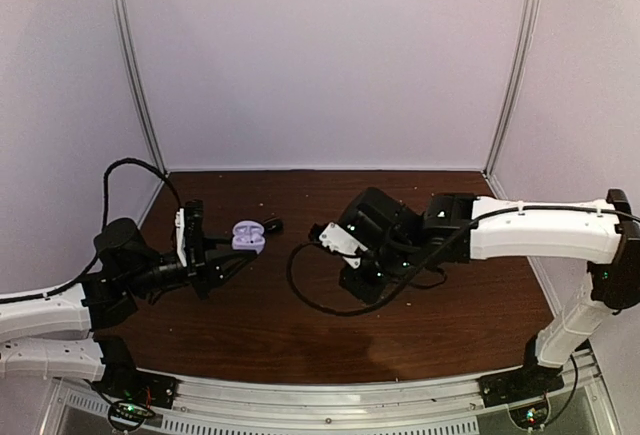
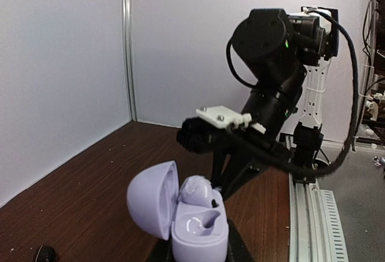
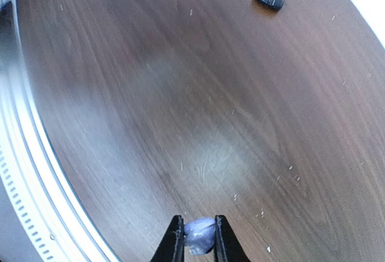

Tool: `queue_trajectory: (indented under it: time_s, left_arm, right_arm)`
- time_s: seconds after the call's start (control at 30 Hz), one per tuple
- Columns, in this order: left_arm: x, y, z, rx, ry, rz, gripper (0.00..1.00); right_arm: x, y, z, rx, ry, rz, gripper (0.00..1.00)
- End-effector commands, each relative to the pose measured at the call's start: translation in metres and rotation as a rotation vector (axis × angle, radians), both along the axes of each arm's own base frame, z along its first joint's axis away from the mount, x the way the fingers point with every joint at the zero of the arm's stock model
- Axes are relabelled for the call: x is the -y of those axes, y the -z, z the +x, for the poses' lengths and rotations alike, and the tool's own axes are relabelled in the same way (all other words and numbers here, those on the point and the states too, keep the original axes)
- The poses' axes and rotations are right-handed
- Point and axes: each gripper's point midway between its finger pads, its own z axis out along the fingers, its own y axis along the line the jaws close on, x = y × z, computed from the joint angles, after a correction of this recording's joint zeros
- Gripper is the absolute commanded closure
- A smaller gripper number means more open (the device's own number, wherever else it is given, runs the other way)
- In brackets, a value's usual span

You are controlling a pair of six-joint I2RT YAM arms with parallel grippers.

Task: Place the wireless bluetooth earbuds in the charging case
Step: Pick up the left earbud from the center of the board, then insert the left earbud into the left side groove of the charging case.

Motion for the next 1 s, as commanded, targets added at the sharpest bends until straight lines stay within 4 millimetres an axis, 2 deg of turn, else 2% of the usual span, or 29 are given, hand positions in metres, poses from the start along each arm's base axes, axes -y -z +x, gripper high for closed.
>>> queue_trajectory:
  time_s: [0.0, 0.13, 0.27, 0.43, 0.5, 0.67, 0.73, 0.97]
  left_arm:
    - [0.006, -0.04, -0.025, 0.236, 0.111, -0.05, 1.0]
    - [0.01, -0.048, -0.035, 0.354, 0.132, -0.031, 1.0]
    - [0.017, -0.054, -0.037, 0.418, 0.145, -0.011, 1.0]
    - [0.032, -0.055, -0.042, 0.431, 0.191, 0.013, 1.0]
    - [0.037, -0.059, -0.046, 0.423, 0.206, -0.01, 1.0]
    - [0.044, -0.069, -0.038, 0.352, 0.182, -0.079, 1.0]
    - [0.047, -0.072, -0.035, 0.321, 0.181, -0.1, 1.0]
    - [0.057, -0.078, -0.02, 0.175, 0.159, -0.129, 1.0]
  right_arm:
    - [-0.008, -0.083, 0.018, 0.177, 0.043, 0.258, 0.9]
    - [-0.004, -0.147, 0.008, 0.255, -0.005, 0.462, 0.88]
    - [0.0, -0.199, -0.011, 0.318, -0.085, 0.63, 0.89]
    - [0.001, -0.246, -0.04, 0.385, -0.198, 0.794, 0.88]
    - [-0.004, -0.258, -0.049, 0.402, -0.232, 0.829, 0.88]
    - [-0.018, -0.283, -0.064, 0.445, -0.277, 0.927, 0.88]
    - [-0.026, -0.287, -0.066, 0.459, -0.28, 0.949, 0.88]
    - [-0.054, -0.279, -0.066, 0.492, -0.255, 0.921, 0.88]
